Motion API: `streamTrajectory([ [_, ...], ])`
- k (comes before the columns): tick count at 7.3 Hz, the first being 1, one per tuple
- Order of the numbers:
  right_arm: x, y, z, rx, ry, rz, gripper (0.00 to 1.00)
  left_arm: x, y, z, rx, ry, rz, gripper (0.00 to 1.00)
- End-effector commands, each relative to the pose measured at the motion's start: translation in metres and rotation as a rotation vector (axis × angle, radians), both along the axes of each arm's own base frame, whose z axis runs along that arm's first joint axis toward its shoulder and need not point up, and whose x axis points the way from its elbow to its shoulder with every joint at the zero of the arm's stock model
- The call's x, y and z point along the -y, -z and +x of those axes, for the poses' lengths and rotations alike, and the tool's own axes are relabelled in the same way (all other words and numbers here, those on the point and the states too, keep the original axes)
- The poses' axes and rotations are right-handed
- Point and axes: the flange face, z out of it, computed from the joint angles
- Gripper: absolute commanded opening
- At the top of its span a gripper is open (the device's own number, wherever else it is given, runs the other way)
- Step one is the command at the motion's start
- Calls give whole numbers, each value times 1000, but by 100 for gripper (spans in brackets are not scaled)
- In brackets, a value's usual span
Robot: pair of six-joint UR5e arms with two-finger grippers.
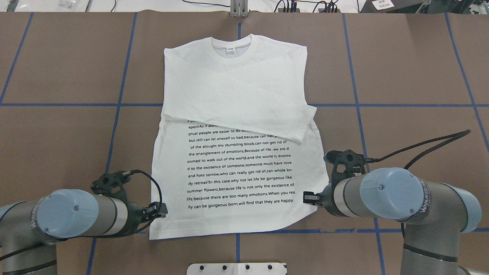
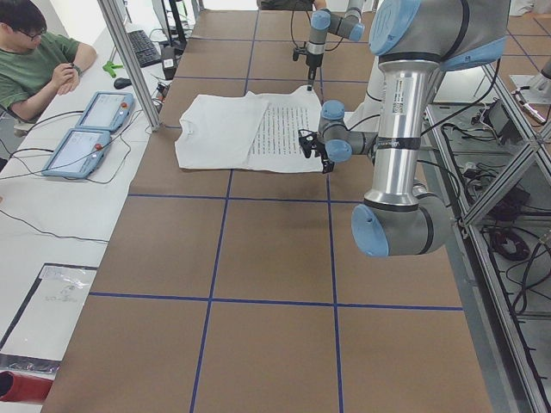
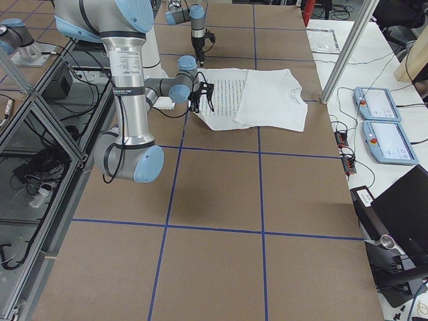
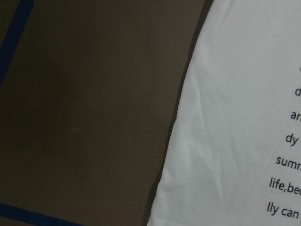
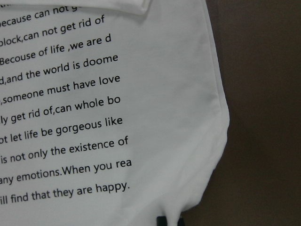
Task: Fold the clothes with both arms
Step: 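Move the left gripper to the hem corner nearest it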
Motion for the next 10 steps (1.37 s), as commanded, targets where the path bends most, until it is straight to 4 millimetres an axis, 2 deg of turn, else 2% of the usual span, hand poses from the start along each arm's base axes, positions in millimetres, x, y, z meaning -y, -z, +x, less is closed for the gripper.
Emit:
streamTrajectory([
  [1,1,4,-1,7,-1,1,0,-2,5,15,21,-6,-8,80],
  [5,1,4,-1,7,0,0,0,-4,-1,13,34,-7,-9,76],
  [8,1,4,-1,7,-1,1,0,-25,0,24,32,-45,-16,75],
  [10,2,4,0,7,-2,1,0,-28,-1,24,33,-37,-32,71],
])
